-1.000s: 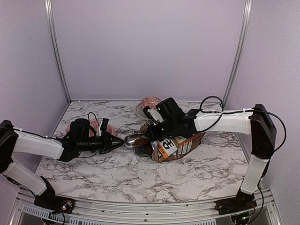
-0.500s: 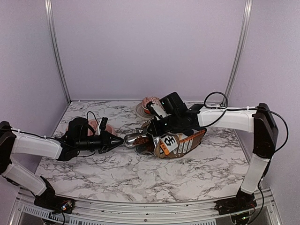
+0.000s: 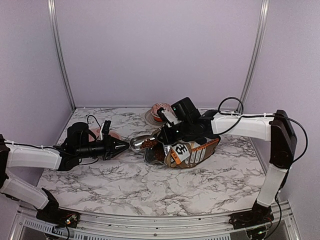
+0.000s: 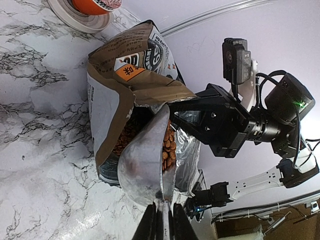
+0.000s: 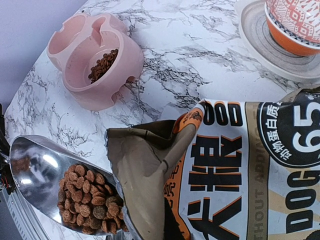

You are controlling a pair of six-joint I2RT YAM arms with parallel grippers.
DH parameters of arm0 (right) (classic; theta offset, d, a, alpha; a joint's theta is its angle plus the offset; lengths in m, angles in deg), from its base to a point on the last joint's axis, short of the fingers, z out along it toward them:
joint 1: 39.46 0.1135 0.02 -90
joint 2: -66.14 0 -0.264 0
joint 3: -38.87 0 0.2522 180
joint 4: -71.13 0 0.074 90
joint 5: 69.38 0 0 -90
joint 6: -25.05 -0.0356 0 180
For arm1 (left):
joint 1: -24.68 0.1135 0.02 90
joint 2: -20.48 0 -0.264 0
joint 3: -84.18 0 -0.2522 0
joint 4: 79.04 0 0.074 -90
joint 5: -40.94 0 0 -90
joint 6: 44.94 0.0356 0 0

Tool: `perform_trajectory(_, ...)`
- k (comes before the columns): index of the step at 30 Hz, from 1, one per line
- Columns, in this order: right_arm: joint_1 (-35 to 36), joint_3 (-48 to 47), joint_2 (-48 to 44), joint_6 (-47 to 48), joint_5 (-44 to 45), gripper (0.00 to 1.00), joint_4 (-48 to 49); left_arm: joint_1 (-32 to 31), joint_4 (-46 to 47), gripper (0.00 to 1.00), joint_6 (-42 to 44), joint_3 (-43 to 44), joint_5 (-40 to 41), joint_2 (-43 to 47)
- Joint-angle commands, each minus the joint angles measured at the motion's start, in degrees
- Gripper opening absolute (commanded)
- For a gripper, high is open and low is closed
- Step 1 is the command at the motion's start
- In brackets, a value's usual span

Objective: Serve the pet food
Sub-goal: Place the pet food in the pet food bowl.

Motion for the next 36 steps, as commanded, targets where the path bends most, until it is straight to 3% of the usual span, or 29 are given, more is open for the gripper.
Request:
perform_trajectory(1, -1.9, -4.2, -2.3, 0.9, 2.4, 0.0, 1.1, 0.7, 2.1, 0.0, -0.5, -0.9, -1.5, 1.9)
perform_trajectory(36, -4.3, -2.2, -3.9, 2.0, 4.8, 0.0, 0.4, 8.4, 16.3, 0.0, -12.1, -6.0, -5.6, 9.0)
